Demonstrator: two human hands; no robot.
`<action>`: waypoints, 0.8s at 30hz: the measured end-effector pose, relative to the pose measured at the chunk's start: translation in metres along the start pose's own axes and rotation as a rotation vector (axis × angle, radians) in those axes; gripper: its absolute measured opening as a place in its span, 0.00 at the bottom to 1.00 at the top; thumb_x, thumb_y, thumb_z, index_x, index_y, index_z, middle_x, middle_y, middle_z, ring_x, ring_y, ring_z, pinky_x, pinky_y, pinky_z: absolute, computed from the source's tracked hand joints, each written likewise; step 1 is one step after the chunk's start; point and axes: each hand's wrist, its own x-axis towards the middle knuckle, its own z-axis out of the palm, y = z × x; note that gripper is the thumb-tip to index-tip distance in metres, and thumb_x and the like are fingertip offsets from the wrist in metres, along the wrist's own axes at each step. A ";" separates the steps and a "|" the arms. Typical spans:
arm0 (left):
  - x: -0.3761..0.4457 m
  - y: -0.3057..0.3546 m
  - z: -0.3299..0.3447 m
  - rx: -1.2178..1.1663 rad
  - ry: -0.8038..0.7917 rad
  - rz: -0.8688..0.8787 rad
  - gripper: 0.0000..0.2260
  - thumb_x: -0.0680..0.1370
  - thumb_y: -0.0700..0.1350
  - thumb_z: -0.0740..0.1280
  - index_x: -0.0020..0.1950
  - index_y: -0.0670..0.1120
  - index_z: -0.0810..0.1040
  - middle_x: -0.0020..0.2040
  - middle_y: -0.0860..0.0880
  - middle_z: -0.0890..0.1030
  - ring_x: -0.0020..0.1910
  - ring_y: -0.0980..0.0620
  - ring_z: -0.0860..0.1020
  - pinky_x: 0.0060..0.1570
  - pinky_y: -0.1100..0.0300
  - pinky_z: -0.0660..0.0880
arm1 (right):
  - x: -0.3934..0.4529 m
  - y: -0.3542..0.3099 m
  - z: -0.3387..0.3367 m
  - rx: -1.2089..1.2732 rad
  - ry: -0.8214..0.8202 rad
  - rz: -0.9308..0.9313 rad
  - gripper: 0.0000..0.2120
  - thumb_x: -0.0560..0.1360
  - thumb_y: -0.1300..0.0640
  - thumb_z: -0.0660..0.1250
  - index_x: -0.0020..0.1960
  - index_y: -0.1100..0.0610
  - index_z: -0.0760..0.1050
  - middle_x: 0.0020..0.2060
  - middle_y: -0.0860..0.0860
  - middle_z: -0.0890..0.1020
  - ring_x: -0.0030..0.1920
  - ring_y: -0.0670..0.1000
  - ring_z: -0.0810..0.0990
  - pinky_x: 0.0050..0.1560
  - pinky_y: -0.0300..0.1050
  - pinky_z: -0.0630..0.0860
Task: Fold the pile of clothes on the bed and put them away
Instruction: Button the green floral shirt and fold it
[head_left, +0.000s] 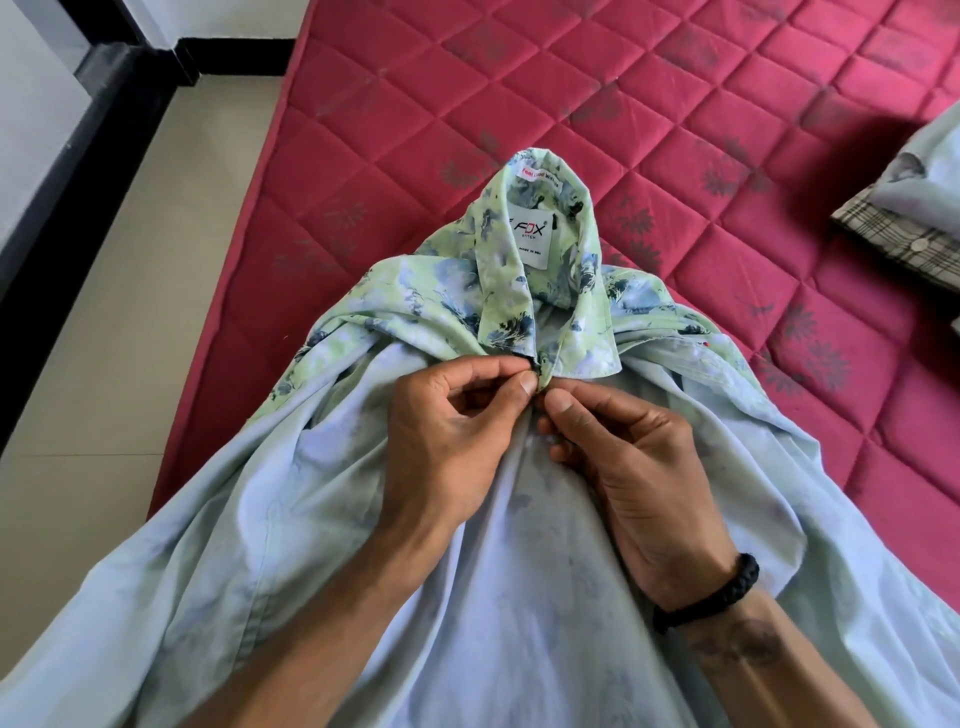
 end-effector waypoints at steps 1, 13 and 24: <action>-0.001 0.000 0.001 -0.005 0.014 -0.002 0.05 0.76 0.39 0.77 0.49 0.49 0.87 0.42 0.52 0.88 0.44 0.53 0.87 0.51 0.55 0.83 | 0.000 0.001 0.001 -0.013 0.012 -0.019 0.06 0.76 0.62 0.73 0.52 0.60 0.87 0.43 0.57 0.87 0.42 0.49 0.81 0.42 0.38 0.79; -0.003 -0.002 0.004 -0.061 0.003 -0.044 0.05 0.76 0.40 0.77 0.48 0.50 0.88 0.42 0.49 0.88 0.44 0.49 0.87 0.53 0.46 0.84 | 0.002 0.008 0.001 -0.055 0.051 -0.117 0.05 0.78 0.65 0.72 0.52 0.63 0.85 0.44 0.60 0.87 0.39 0.48 0.83 0.41 0.37 0.80; -0.009 -0.003 0.004 0.216 0.084 0.201 0.05 0.77 0.40 0.76 0.52 0.43 0.87 0.42 0.53 0.87 0.40 0.59 0.86 0.44 0.60 0.83 | 0.003 0.008 -0.003 -0.034 -0.048 -0.077 0.10 0.80 0.70 0.68 0.56 0.63 0.85 0.56 0.63 0.84 0.52 0.56 0.86 0.48 0.39 0.82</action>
